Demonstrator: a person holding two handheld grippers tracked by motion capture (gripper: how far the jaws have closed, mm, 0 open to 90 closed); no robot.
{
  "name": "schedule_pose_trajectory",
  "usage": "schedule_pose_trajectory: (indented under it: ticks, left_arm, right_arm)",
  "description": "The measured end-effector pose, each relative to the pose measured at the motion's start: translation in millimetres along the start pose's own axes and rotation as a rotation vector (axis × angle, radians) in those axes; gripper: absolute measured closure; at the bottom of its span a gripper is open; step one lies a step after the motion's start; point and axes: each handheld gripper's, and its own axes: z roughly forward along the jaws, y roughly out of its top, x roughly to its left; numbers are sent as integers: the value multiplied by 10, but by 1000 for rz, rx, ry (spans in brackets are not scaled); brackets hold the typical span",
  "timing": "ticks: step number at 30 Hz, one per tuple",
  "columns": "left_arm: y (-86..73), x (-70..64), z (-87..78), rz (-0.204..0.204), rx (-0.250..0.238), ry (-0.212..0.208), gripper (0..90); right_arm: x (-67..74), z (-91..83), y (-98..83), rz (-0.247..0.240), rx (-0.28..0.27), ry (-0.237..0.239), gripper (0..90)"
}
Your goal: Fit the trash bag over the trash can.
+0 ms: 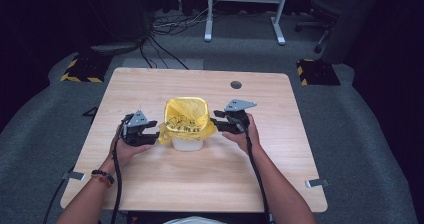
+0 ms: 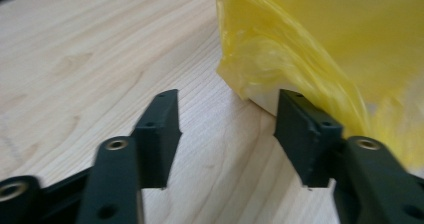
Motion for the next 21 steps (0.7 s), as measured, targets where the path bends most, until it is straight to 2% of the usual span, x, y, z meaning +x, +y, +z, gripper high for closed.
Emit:
schedule_pose_trajectory:
  ticks: [1, 2, 4, 7, 9, 11, 12, 15, 17, 19, 20, 21]
  left_arm:
    - [-15, -11, -62, 14, -15, 11, 374]
    - [-32, -33, -127, 19, -45, -5, 339]
    - [-48, -100, -247, 49, -87, -43, 331]
    - [-19, -231, -370, 90, -119, -130, 313]
    - [27, -317, -430, 135, -140, -149, 314]
    - [52, -384, -472, 141, -167, -185, 334]
    - [60, -410, -481, 144, -169, -195, 340]
    - [76, -474, -454, 160, -156, -191, 352]
    - [93, -491, -421, 184, -143, -162, 422]
    - [101, -458, -386, 195, -143, -172, 497]
    - [99, -424, -361, 182, -144, -192, 574]
    - [100, -378, -333, 169, -144, -201, 624]
  right_arm:
    - [11, -65, 20, -17, -13, -24, 493]
    - [20, -133, 36, -20, -33, -40, 468]
    - [36, -270, 63, -41, -66, -48, 421]
    - [69, -458, 91, -66, -107, -43, 385]
    - [67, -556, 98, -46, -145, -27, 379]
    - [70, -624, 97, -31, -163, -13, 363]
    - [93, -652, 92, -42, -166, -3, 360]
    - [238, -703, 57, -110, -170, 60, 353]
    - [386, -695, 33, -177, -155, 125, 356]
    - [529, -647, 4, -246, -103, 136, 378]
    - [579, -612, -11, -274, -71, 138, 399]
    - [619, -577, -28, -299, -54, 121, 458]
